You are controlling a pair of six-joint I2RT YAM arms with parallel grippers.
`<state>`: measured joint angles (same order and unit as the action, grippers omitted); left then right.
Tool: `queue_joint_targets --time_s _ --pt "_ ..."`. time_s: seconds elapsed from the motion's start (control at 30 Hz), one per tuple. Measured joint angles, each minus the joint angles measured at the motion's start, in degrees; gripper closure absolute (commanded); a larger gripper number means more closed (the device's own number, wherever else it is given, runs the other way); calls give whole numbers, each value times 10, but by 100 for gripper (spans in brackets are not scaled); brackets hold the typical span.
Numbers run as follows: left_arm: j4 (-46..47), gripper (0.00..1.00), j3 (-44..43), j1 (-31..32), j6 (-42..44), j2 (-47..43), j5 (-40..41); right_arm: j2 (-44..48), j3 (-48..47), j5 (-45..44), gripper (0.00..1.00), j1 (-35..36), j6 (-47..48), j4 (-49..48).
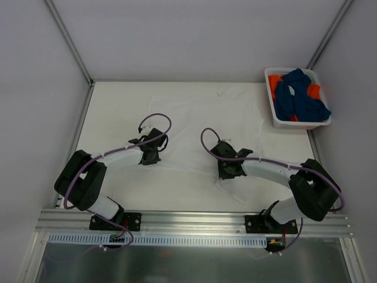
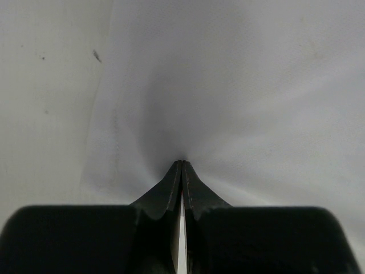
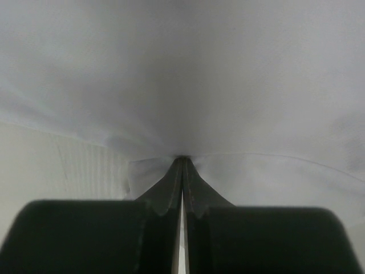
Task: Fold and stack the t-shirts
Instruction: Flatten the tshirt out
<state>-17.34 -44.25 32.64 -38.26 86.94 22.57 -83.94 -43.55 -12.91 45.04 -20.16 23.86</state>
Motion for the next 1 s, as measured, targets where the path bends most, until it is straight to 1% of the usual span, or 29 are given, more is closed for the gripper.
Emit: queue_joint_targets --time_s 0.27,0.3,0.33,0.37,0.4,0.43,0.47,0.5,0.57,0.67,0.73,0.87,1.0 --pt "-26 100 34 0 -19 -44 6 14 8 -28 99 92 -60 40" --pt "-28 96 38 0 -20 -50 6 15 8 -35 98 101 -68 47" --pt "-32 86 43 0 -21 -59 6 16 7 -43 94 110 -76 58" --pt "-36 74 47 0 -21 -70 6 19 4 -55 87 120 -82 76" --pt "-42 44 49 0 -19 -84 7 23 -2 -68 65 129 -88 95" --pt "-49 19 49 0 -16 -102 9 31 -10 -82 51 136 -95 114" --pt "-51 3 49 0 -14 -124 12 44 -22 -97 22 142 -97 134" --pt "-55 1 45 0 -10 -151 17 60 -39 -115 13 147 -97 156" --pt "-66 1 16 0 1 -190 27 107 -94 -160 1 148 -73 183" --pt "-66 1 -74 0 32 -200 58 155 -161 -205 1 129 -35 185" --pt "-62 1 -149 -2 56 -173 77 177 -201 -223 0 88 2 172" --pt "-38 1 -273 -25 87 -77 77 174 -216 -195 0 -44 67 125" --pt "-14 1 -355 -67 108 52 68 113 -219 -135 0 -153 111 73"
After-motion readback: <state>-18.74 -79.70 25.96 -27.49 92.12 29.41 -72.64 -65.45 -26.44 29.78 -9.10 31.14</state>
